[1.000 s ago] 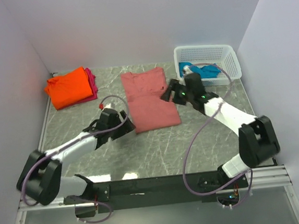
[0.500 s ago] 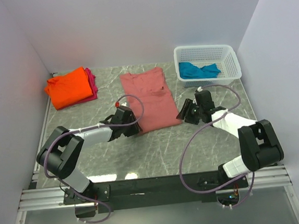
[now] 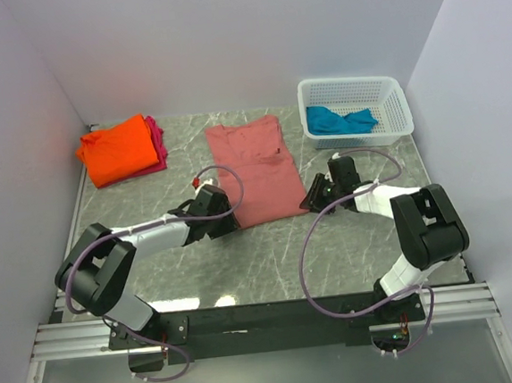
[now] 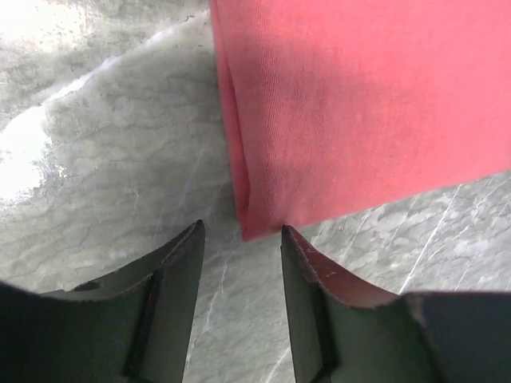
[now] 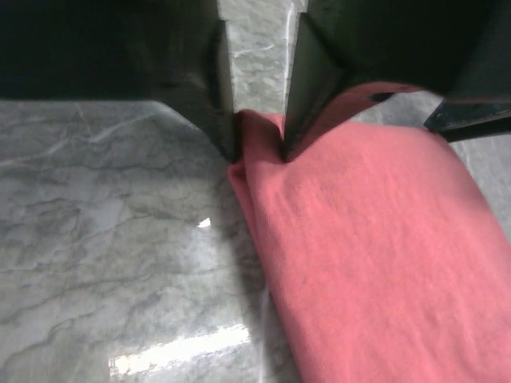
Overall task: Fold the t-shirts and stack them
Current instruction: Fold the tshirt
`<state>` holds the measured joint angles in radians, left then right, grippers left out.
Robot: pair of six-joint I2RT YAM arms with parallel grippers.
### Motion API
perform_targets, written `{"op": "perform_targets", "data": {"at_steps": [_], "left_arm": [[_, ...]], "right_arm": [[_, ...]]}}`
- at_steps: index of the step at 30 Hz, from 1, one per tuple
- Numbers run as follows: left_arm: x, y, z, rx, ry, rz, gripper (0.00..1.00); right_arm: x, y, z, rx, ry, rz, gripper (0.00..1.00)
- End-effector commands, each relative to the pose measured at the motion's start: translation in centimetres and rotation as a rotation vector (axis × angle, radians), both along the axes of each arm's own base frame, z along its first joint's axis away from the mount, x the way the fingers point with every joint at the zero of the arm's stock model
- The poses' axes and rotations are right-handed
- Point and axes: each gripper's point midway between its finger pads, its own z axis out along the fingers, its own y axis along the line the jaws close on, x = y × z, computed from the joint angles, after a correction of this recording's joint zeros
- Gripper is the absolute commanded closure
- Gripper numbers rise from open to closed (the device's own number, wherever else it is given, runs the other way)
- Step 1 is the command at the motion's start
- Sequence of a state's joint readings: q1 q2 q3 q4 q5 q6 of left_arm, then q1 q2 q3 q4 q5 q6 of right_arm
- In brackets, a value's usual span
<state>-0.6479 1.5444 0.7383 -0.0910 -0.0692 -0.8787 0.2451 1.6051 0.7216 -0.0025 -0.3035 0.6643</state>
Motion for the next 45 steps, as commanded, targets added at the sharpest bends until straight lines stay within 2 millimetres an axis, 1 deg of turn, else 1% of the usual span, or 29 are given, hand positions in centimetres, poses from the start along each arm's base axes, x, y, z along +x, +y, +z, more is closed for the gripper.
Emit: {"op": "perform_targets", "data": {"at_steps": [1, 5, 8, 10, 12, 13, 14, 15, 16, 17, 18, 19, 20, 22, 23, 24, 25, 26, 28, 29, 31, 32, 34, 35, 36, 37, 40, 41, 45], "left_arm": [[-0.2, -0.1, 0.1, -0.008, -0.007, -0.006, 0.51], [-0.1, -1.1, -1.0, -0.024, 0.026, -0.026, 0.60], [0.2, -1.5, -1.8, -0.029, 0.035, -0.025, 0.70], [0.4, -1.6, -2.4, -0.016, 0.048, -0.028, 0.99], [0.2, -1.8, -2.3, -0.021, 0.053, -0.040, 0.99], [0.1, -1.7, -1.8, -0.022, 0.042, -0.037, 0.99], [-0.9, -1.0, -2.2, 0.006, 0.067, -0.033, 0.99], [-1.0, -0.6, -1.3, 0.012, 0.044, -0.011, 0.99], [-1.6, 0.0, -1.1, 0.027, 0.048, 0.000, 0.99], [-3.5, 1.2, -1.9, 0.067, 0.094, 0.005, 0.99], [-4.4, 1.7, -1.9, 0.079, 0.102, 0.008, 0.99], [-5.2, 2.1, -0.7, 0.063, 0.082, 0.010, 0.99], [-7.1, 2.5, -1.2, 0.078, 0.107, -0.006, 0.99], [-9.6, 2.7, 0.3, 0.037, 0.125, -0.011, 0.99], [-11.4, 2.2, 0.5, 0.018, 0.143, -0.034, 0.99], [-12.7, 2.6, 1.6, 0.003, 0.149, -0.042, 0.99], [-13.1, 2.8, 2.3, 0.000, 0.142, -0.033, 0.99], [-13.8, 2.5, 3.3, -0.010, 0.135, -0.043, 0.99], [-14.2, 2.6, 5.5, -0.053, 0.109, -0.042, 0.99], [-13.9, 2.1, 7.0, -0.089, 0.078, -0.052, 0.99], [-13.3, 1.6, 9.1, -0.134, 0.015, -0.063, 0.99], [-12.5, 1.4, 10.5, -0.149, -0.023, -0.050, 0.99], [-11.6, 1.4, 11.7, -0.139, -0.068, -0.034, 0.99], [-11.0, 1.5, 12.6, -0.136, -0.089, -0.014, 0.99], [-9.9, 2.2, 12.8, -0.093, -0.127, 0.030, 0.99], [-8.9, 2.4, 13.7, -0.087, -0.157, 0.065, 0.99], [-6.3, 2.7, 14.6, -0.054, -0.213, 0.111, 0.99], [-4.8, 2.9, 15.7, -0.068, -0.245, 0.140, 0.99], [-1.1, 3.9, 16.9, -0.048, -0.293, 0.208, 0.99]], "right_arm": [[0.3, 0.0, -0.4, 0.001, 0.014, -0.008, 0.65], [0.1, -0.1, -0.4, 0.002, 0.021, -0.016, 0.73], [-0.2, -0.1, -0.6, 0.005, 0.027, -0.014, 0.81], [-0.5, -0.1, -0.9, 0.003, 0.037, -0.016, 0.85], [-0.9, -0.2, -1.0, 0.003, 0.040, -0.008, 0.89], [-1.2, -0.3, -1.1, -0.001, 0.046, -0.008, 0.95], [-1.5, -0.2, -1.0, 0.004, 0.047, -0.001, 0.96], [-2.3, -0.3, -0.8, 0.007, 0.043, 0.002, 0.98], [-3.1, -0.4, -0.8, 0.005, 0.057, 0.005, 1.00], [-4.4, -0.5, -0.4, 0.007, 0.050, 0.022, 1.00], [-5.5, -0.3, -0.4, 0.001, 0.053, 0.042, 1.00], [-7.1, -0.4, -0.6, -0.008, 0.081, 0.052, 1.00], [-7.8, -0.3, 0.6, 0.002, 0.036, 0.068, 1.00], [-11.8, -0.7, -0.4, -0.007, 0.103, 0.093, 1.00], [-13.1, -0.9, 0.1, 0.006, 0.084, 0.086, 1.00], [-14.8, -1.5, -0.2, -0.012, 0.128, 0.074, 1.00], [-15.9, -1.2, 0.1, -0.009, 0.125, 0.094, 1.00], [-16.0, -0.9, 1.8, 0.027, 0.064, 0.089, 1.00], [-17.2, -0.8, 2.9, 0.059, 0.044, 0.105, 1.00], [-16.6, -0.6, 5.3, 0.087, -0.042, 0.105, 1.00], [-16.0, -0.7, 7.5, 0.095, -0.113, 0.098, 1.00], [-15.3, -0.4, 9.7, 0.111, -0.179, 0.104, 1.00], [-14.3, -0.2, 11.9, 0.120, -0.238, 0.114, 1.00], [-13.3, -0.1, 13.5, 0.107, -0.274, 0.108, 1.00], [-12.5, 0.1, 14.6, 0.110, -0.306, 0.105, 1.00], [-11.8, 0.2, 15.3, 0.107, -0.321, 0.106, 1.00], [-9.1, 0.6, 17.5, 0.068, -0.362, 0.121, 1.00], [-7.8, 0.7, 18.3, 0.044, -0.369, 0.115, 1.00], [-4.4, 0.8, 19.7, 0.048, -0.370, 0.097, 1.00]]}}
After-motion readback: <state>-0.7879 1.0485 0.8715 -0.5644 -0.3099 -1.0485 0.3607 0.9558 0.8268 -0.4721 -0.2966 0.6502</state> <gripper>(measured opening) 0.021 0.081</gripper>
